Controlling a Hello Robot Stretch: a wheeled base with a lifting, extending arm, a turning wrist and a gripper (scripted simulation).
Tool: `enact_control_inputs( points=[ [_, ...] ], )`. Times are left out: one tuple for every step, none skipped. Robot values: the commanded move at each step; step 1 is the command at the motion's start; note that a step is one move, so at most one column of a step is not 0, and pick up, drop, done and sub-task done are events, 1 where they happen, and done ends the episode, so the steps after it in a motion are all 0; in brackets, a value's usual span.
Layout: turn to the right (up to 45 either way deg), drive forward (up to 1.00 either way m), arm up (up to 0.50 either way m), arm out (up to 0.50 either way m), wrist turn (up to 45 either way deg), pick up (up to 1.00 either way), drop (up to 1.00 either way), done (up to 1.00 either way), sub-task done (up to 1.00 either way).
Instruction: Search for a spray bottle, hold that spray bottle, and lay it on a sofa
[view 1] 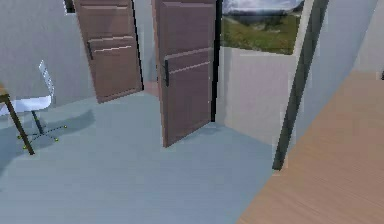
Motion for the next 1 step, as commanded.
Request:
enact_control_inputs(
  points=[
    [0.0,0.30,0.00,0.00,0.0,0.00,0.00,0.00,0.00]
  ],
)
